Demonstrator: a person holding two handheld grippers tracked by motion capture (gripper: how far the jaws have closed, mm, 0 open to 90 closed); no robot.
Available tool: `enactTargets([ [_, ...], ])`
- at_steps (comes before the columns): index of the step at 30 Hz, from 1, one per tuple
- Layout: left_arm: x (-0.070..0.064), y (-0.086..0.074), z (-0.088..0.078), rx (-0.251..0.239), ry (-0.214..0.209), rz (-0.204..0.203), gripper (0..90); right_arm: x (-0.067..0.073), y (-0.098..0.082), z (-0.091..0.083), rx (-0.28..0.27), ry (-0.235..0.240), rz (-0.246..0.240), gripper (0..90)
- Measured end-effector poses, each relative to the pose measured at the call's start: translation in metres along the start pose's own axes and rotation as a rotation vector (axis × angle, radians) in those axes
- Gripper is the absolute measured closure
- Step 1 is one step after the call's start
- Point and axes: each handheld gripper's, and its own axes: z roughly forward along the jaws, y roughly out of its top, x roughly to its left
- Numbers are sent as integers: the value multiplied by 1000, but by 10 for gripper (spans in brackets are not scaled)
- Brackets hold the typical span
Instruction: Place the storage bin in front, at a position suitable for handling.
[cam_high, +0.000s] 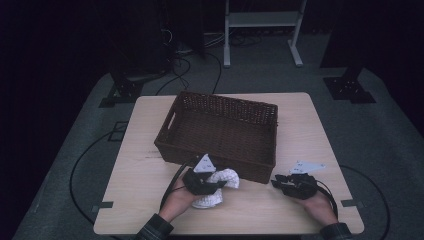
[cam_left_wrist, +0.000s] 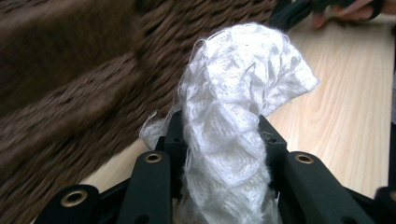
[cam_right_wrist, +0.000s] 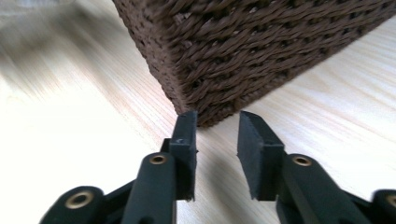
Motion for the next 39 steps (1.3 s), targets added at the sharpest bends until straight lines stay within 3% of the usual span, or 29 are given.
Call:
enactTargets([
  [6, 10, -19, -21, -14, 42, -42, 648, -3, 6, -14, -55, 24, -4, 859],
  [19, 28, -64, -67, -15, 148, -123, 646, -5, 25, -26, -121, 40, -48, 892],
  [27, 29, -81, -76, 3, 169, -150, 646, 2, 34, -17, -107, 66, -84, 893],
  [32, 29, -81, -75, 3, 165, -151, 646, 8, 37, -15, -101, 91, -90, 893],
  [39, 29, -80, -74, 0, 162, -150, 646, 27, 42, -6, -94, 146, -120, 893],
])
